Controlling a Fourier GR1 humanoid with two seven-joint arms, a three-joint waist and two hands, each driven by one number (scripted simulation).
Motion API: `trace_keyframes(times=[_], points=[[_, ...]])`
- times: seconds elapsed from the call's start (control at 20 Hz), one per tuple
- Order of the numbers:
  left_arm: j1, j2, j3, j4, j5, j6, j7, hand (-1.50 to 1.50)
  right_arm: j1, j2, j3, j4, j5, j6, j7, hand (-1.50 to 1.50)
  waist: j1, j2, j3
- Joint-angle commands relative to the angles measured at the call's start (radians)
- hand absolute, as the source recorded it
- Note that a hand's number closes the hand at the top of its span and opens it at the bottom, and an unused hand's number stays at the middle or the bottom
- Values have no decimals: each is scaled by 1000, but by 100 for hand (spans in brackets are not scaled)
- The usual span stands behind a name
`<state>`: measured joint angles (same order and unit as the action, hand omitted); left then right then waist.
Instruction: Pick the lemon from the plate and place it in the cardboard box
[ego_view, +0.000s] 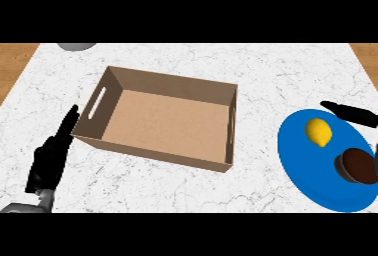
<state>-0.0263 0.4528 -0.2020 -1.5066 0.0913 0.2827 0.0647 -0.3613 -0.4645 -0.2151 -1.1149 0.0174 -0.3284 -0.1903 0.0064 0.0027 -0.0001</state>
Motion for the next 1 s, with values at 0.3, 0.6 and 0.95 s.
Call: trace_keyframes(times=[0.3,0.6,0.95], points=[[45,-20,-2,12,-11,1,-27,0,17,-325,244,-69,220,344,385,-150,-5,-9,-7],[2,-4,11,-45,-24,7,28,0,-52,-367,368,-120,202,644,613,-150,8,-6,-3],[-20,-52,29,25,-40,-20,16,0,-109,-284,375,-158,194,756,808,-150,1,-2,0]])
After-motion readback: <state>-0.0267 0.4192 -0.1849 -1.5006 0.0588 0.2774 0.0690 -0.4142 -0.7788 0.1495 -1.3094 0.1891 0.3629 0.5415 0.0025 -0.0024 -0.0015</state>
